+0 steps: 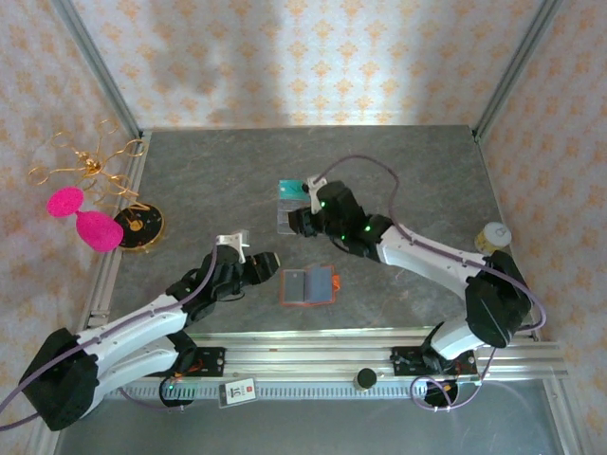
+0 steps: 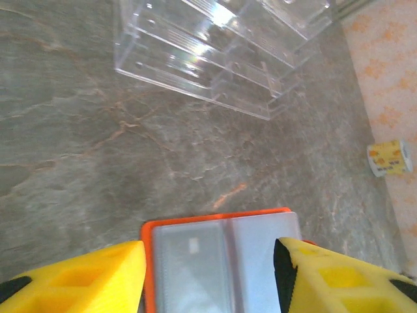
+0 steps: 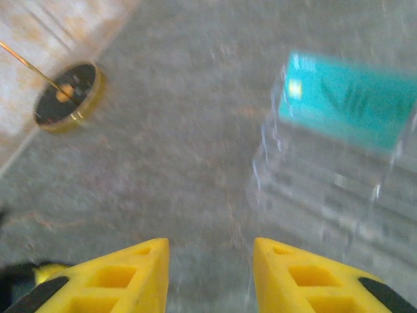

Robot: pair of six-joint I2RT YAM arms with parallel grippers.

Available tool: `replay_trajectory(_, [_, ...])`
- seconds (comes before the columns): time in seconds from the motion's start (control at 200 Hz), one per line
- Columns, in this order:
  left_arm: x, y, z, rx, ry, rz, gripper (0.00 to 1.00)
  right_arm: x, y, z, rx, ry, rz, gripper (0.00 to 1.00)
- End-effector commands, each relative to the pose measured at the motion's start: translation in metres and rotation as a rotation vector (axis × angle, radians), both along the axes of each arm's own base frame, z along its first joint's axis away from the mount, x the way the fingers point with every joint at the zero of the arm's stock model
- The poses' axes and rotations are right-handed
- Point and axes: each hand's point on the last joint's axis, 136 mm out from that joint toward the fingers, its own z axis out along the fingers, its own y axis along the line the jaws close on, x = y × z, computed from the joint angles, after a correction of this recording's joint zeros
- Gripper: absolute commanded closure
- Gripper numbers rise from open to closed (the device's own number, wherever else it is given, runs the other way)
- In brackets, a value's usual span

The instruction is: Take the credit cards out of the card holder

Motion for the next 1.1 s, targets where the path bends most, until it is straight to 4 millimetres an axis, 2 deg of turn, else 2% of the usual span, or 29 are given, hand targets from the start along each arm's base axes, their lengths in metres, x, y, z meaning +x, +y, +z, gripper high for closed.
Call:
replay_trajectory(0.0, [-0.003,0.021,-0.014,0.038,0.018,0.085,0.44,-0.036,-0.001,-0.031,-0.016,0.103,-0.093,0.63])
replay_trajectory(0.13, [-0.006,0.025,-0.018,0.044,0.020,0.088,0.44,-0.074,0.019,-0.066,-0.074,0.157,-0.023,0.63])
replay_trajectory(0.315, [-0.011,0.028,-0.020,0.035,0.020,0.083,0.45,-0.088,0.017,-0.113,-0.284,0.136,-0.084,0.63])
replay_trajectory(0.531, [-0.016,0.029,-0.025,0.028,0.028,0.082,0.45,-0.096,0.015,-0.135,-0.483,0.044,-0.102,0.62])
replay_trajectory(0.631, [-0.017,0.029,-0.026,0.024,0.029,0.080,0.45,-0.100,0.015,-0.139,-0.513,0.025,-0.102,0.61])
replay_trajectory(0.791, [-0.017,0.029,-0.026,0.025,0.030,0.077,0.45,-0.104,0.008,-0.158,-0.557,0.049,-0.101,0.63])
replay_trajectory(0.911, [-0.018,0.029,-0.027,0.025,0.029,0.073,0.45,-0.109,0.000,-0.175,-0.602,0.073,-0.101,0.69])
replay_trajectory(1.016, [-0.018,0.027,-0.028,0.019,0.031,0.062,0.46,-0.113,-0.003,-0.184,-0.606,0.093,-0.104,0.85])
replay_trajectory(1.096, [-0.020,0.024,-0.030,0.010,0.038,0.049,0.46,-0.114,0.001,-0.180,-0.554,0.098,-0.108,0.95])
